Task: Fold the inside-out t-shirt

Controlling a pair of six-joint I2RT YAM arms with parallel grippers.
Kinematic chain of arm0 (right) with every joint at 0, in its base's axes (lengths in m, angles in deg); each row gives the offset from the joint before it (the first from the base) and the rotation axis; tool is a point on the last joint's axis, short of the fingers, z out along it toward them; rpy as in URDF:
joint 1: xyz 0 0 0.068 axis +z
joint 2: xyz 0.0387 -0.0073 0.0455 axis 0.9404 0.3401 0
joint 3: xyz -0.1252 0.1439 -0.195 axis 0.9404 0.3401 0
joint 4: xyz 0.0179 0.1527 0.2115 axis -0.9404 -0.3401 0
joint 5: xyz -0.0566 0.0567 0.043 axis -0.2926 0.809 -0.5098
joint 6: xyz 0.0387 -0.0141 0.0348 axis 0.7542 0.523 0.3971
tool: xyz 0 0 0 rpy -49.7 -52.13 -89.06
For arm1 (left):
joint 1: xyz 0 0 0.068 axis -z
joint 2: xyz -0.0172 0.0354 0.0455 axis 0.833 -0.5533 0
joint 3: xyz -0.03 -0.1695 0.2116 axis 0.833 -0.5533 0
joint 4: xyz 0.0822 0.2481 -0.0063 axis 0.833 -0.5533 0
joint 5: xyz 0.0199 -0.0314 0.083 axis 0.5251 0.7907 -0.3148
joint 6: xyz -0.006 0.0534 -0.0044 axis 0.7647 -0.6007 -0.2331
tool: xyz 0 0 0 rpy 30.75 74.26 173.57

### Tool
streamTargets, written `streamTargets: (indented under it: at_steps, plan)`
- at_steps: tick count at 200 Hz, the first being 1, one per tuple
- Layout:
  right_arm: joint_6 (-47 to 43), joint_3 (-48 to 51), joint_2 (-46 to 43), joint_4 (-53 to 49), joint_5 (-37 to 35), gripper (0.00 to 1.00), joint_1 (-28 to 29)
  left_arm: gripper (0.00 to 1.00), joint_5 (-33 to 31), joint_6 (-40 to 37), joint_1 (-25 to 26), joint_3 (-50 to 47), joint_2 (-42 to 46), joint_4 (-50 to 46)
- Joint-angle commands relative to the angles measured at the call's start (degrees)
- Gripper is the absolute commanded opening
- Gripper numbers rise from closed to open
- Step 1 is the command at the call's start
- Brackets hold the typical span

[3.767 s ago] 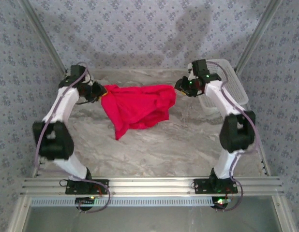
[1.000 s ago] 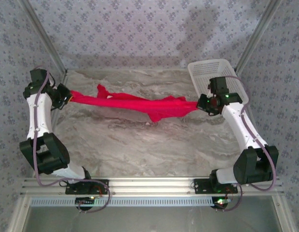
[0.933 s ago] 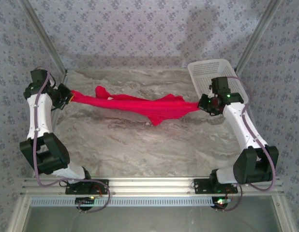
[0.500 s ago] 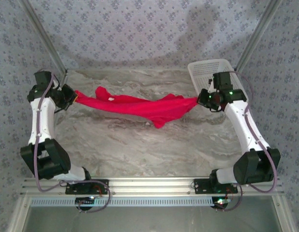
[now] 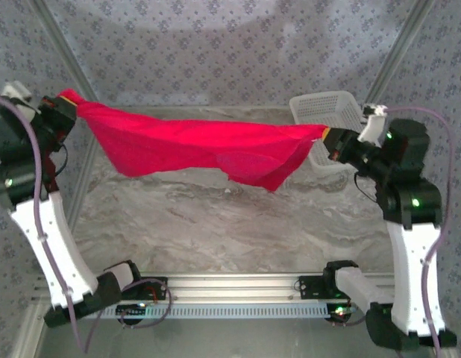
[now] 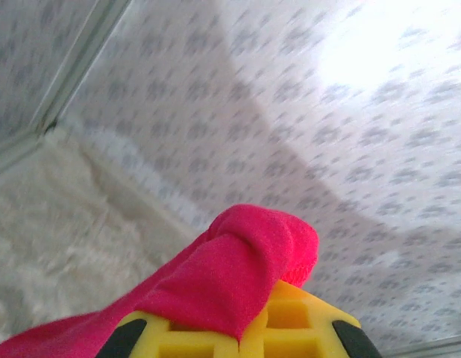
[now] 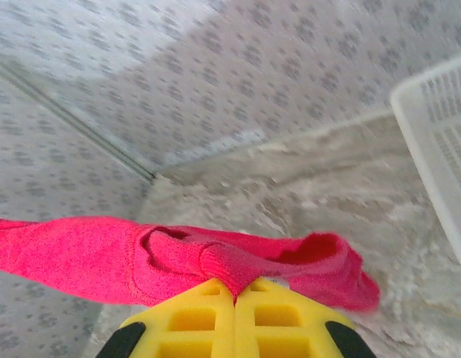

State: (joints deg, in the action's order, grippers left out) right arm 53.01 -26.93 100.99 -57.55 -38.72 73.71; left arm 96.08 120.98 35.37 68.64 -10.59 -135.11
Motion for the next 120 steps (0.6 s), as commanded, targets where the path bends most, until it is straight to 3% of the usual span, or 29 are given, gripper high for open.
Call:
streamTargets:
  at_steps: [1,21,44,79,97,111,120]
  plan:
    - [0.8,-3.8,-2.1,-2.2,0.9,0.00,-0.7,0.00,-2.2,-0.1,-0.4,4.7,2.0,-2.1]
    - [0.5,-6.2,-2.3,-4.0,-0.6,0.00,-0.8,0.00,-1.3,-0.9,-0.4,8.1,1.9,-3.8]
    - [0.2,-5.4,-0.3,-3.7,-2.4,0.00,-0.8,0.00,0.0,-0.9,-0.4,5.4,1.8,-2.5]
    - [0.3,2.8,8.8,1.8,-5.2,0.00,-1.4,0.00,4.2,1.5,-0.2,-15.8,0.0,7.4]
    - [1.4,6.7,17.2,6.7,-5.5,0.00,-1.5,0.00,2.8,1.1,1.7,-25.3,-5.2,12.0]
    - [2.9,7.2,25.2,9.9,-5.0,0.11,-1.1,0.00,0.4,0.3,3.9,-28.9,-12.8,13.6]
    - [4.1,5.9,31.4,10.8,-4.8,0.25,-0.8,0.05,-0.7,-0.2,5.3,-28.6,-19.1,13.8]
